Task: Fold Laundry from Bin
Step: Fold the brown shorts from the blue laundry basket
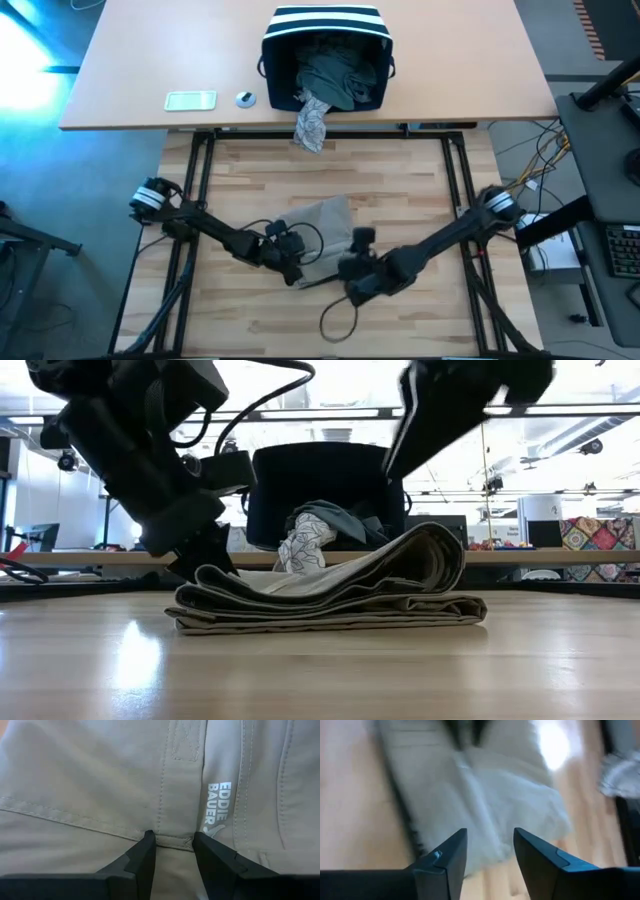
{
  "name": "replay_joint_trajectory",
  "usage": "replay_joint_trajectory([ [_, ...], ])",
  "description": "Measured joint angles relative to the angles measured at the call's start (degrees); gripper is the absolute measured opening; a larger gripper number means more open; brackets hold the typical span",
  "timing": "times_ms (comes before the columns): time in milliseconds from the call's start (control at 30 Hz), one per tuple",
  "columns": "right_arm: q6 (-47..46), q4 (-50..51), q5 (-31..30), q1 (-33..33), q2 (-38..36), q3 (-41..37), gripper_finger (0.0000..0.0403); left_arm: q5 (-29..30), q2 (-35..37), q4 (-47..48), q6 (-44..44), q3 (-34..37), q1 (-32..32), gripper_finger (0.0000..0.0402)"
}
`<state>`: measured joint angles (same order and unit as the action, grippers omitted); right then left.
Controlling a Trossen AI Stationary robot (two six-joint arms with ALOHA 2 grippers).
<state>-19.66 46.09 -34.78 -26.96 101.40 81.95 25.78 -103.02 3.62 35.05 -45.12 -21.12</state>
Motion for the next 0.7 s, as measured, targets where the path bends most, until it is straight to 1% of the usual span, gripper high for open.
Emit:
replay_joint_trajectory([
  [67, -0.7, -7.3, -1.1, 1.2, -3.8, -6.9, 0.0137, -0.3, 0.0, 0.2, -0.2, 0.0, 0.0, 0.0123],
  [133, -0.1, -18.2, -1.2, 2.6, -7.6, -15.2, 0.0115, -0.6, 0.0, 0.3, -1.1, 0.0, -0.1, 0.0123],
  [167, 0.7, -25.2, -0.9, 3.3, -9.2, -19.8, 0.0101, -0.7, 0.0, 0.3, -1.6, 0.0, -0.1, 0.0123],
  [233, 3.1, -41.0, 0.9, 4.3, -11.2, -28.6, 0.0069, -0.8, 0.0, 0.3, -2.0, 0.0, -0.2, 0.0123],
  [300, 5.2, -59.6, 4.8, 5.3, -11.4, -37.4, 0.0033, -1.0, 0.0, 0.4, -2.2, 0.1, -0.2, 0.0123],
  [333, 5.9, -69.0, 7.1, 5.9, -10.2, -41.2, 0.0021, -1.0, 0.0, 0.4, -2.2, 0.2, -0.2, 0.0123],
  [400, 5.6, -86.4, 11.3, 6.9, -6.3, -47.1, 0.0014, -1.0, 0.0, 0.4, -2.0, 0.2, -0.2, 0.0123],
  [467, 4.3, -98.5, 14.9, 7.6, -0.8, -50.3, 0.0011, -0.9, -0.1, 0.3, -1.6, 0.3, -0.2, 0.0123],
  [533, 3.5, -106.4, 18.4, 7.9, 4.9, -50.7, 0.0009, -0.9, -0.1, 0.2, -1.4, 0.4, -0.1, 0.0123],
  [633, 2.8, -110.5, 23.0, 7.9, 11.6, -49.0, 0.0009, -1.0, -0.1, 0.1, -0.8, 0.4, 0.2, 0.0123],
  [700, 2.7, -110.3, 24.7, 8.0, 14.5, -48.4, 0.0009, -1.0, 0.0, 0.2, -0.4, 0.4, 0.3, 0.0123],
])
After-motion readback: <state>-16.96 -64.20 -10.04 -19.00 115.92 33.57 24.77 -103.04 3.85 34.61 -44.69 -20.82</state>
